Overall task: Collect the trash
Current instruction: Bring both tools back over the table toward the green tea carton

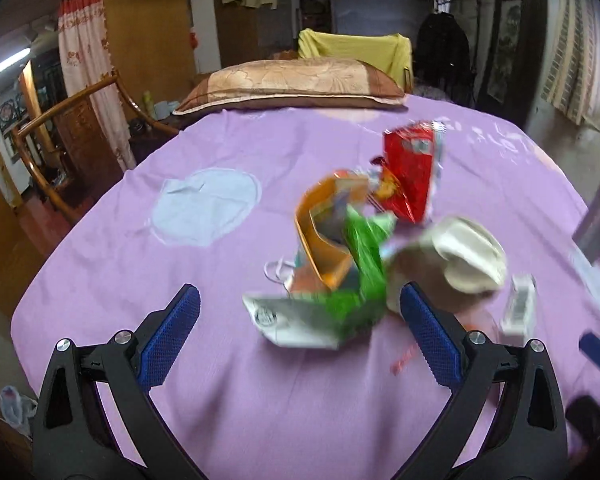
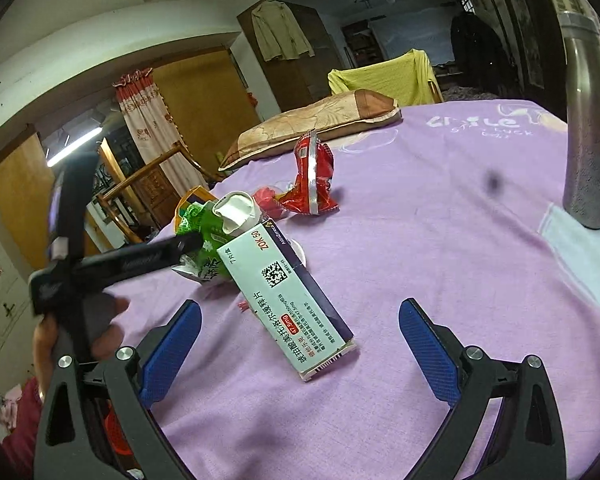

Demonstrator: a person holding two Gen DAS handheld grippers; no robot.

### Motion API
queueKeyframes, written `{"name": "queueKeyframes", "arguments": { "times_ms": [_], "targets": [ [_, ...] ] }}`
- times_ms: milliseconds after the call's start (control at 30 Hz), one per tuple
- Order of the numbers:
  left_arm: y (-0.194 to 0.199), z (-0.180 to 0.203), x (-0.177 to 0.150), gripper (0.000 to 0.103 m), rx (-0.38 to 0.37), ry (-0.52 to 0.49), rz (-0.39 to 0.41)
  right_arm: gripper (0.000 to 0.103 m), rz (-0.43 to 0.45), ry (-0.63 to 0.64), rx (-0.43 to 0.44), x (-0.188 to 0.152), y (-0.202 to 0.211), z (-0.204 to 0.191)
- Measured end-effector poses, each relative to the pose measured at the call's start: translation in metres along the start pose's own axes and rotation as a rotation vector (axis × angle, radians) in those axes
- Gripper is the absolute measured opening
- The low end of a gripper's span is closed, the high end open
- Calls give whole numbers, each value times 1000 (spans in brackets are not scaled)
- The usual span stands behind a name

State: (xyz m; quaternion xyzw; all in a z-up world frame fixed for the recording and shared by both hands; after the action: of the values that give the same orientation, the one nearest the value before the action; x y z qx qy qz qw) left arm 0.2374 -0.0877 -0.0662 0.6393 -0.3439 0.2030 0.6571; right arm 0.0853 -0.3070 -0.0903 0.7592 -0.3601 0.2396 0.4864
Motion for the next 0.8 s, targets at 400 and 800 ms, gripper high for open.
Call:
{"name": "queueKeyframes", "arguments": {
  "times_ms": [400,800],
  "targets": [
    [37,-126,-96,96,203,157,-93,97,-3,-49,91,-1,-2,2],
    [42,-62,-74,96,113,-22,9,97,-11,-62,84,-5,-1,0]
  ]
}}
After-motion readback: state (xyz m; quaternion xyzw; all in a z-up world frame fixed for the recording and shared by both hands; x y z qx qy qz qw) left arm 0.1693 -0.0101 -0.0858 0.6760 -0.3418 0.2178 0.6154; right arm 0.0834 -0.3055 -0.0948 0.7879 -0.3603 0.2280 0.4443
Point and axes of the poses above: each gripper's, at about its wrist camera, not at the fingertips, and y roughly against the way its jaws point, z to its right, x to its top, the point moved 5 cm from there along -y, roughly the way its jaws point, and after that the axes turned 2 degrees about -z, right-handed, at the moved point
